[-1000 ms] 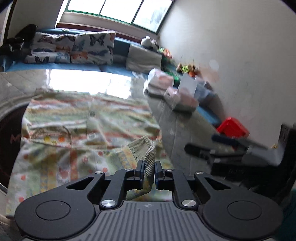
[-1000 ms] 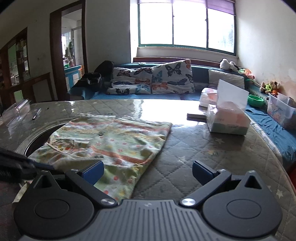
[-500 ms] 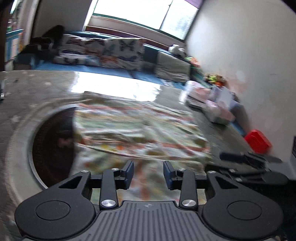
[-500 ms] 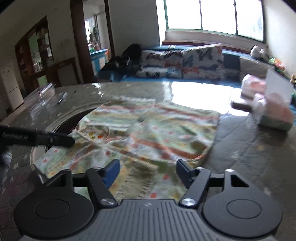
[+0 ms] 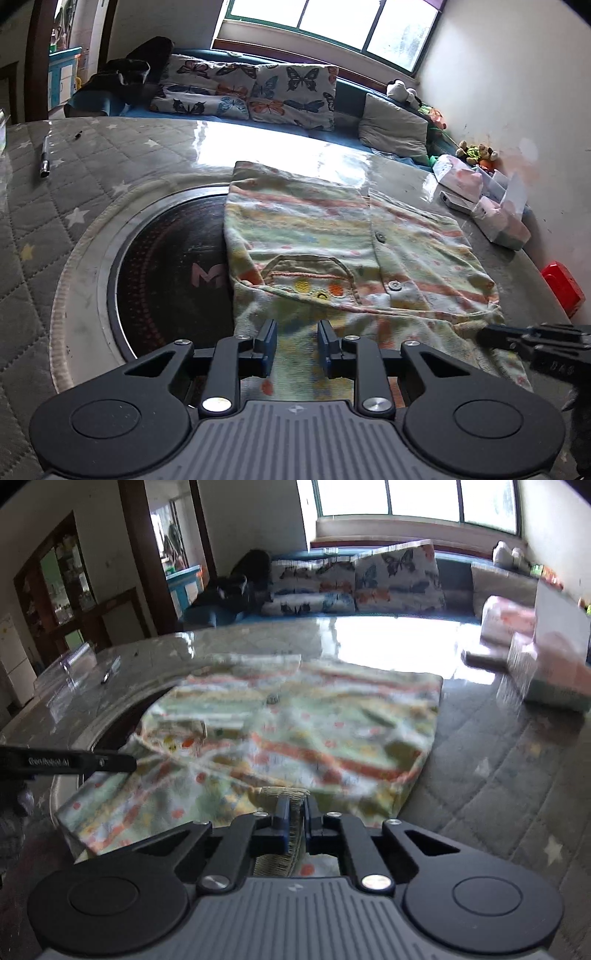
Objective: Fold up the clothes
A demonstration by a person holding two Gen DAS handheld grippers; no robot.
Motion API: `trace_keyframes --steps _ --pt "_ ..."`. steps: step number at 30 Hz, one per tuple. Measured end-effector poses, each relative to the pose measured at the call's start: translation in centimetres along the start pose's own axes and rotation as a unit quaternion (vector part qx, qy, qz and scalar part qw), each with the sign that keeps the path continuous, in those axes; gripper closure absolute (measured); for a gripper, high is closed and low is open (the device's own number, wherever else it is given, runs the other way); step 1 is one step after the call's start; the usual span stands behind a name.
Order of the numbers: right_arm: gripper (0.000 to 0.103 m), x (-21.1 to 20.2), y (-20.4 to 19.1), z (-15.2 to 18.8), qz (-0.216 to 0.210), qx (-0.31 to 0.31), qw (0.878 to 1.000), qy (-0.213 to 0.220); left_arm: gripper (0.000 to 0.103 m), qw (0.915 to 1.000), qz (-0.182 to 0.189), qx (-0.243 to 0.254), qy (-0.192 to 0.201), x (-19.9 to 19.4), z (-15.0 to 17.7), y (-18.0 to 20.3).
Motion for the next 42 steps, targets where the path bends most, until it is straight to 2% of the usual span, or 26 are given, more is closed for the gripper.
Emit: trace_keyframes --steps 4,7,12,15,19,23,24,31,36,38,42 --pt "0.097 -0.9 -0.6 -1.3 0.007 -0.016 1.0 0.023 0.078 1.0 -0.009 -0.001 0.004 0.1 -0.1 -0.3" --pt "0.094 0.2 0.1 -1.0 0.007 -0.007 1.0 -0.002 0.078 0.9999 -0.012 -0.004 0.004 0.3 -0.2 -0.5" --pt "0.084 -0.1 0.2 0.0 0.01 -0.017 1.0 -0.019 0.078 0.9998 -0.017 0.003 0.005 -0.4 -0.3 -0.5" --pt "0.075 -0.9 -0.6 -0.3 0.0 -0.036 0.999 -0.018 0.078 0.9999 -0.003 0.014 0.006 -1.4 -0.1 0.3" --pt "0.072 -1.1 -1.9 0.1 -0.021 -0.063 0.997 -0.039 0.076 0.9985 0.03 0.045 0.01 -3.1 0.8 2.6" --pt "0.071 -0.7 -2.7 1.7 -0.031 -0.081 0.994 -0.071 0.076 0.9958 0.05 0.076 0.007 -3.9 2.2 4.6" --pt "0.068 -0.6 -2.8 2.1 -0.03 -0.085 0.993 -0.078 0.075 0.9952 0.049 0.084 0.006 -3.9 2.6 4.8" --pt "0.065 -1.3 -3.4 3.4 -0.025 -0.102 0.991 -0.085 0.065 0.9932 0.033 0.112 0.001 -4.4 4.5 4.7" --pt "0.064 -1.6 -3.5 3.7 -0.024 -0.106 0.99 -0.085 0.061 0.994 0.021 0.107 -0.001 -5.7 4.7 3.9" --pt "0.064 -2.2 -3.7 3.6 -0.024 -0.11 0.99 -0.081 0.049 0.9948 0.021 0.1 -0.003 -6.6 4.6 3.5" --pt "0.057 -3.2 -4.2 3.7 -0.022 -0.129 0.988 -0.079 0.04 0.9952 0.026 0.094 -0.009 -8.5 5.1 2.7"
Point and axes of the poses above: each gripper's, at about its wrist camera, not at the fingertips, and x roughly the way its jaws point, y to its right, z to its underside, the point moved 5 cm from there along x, roughly the way its jaws point, and after that the axes turned 15 degrees about -z, right-handed, at the moved point
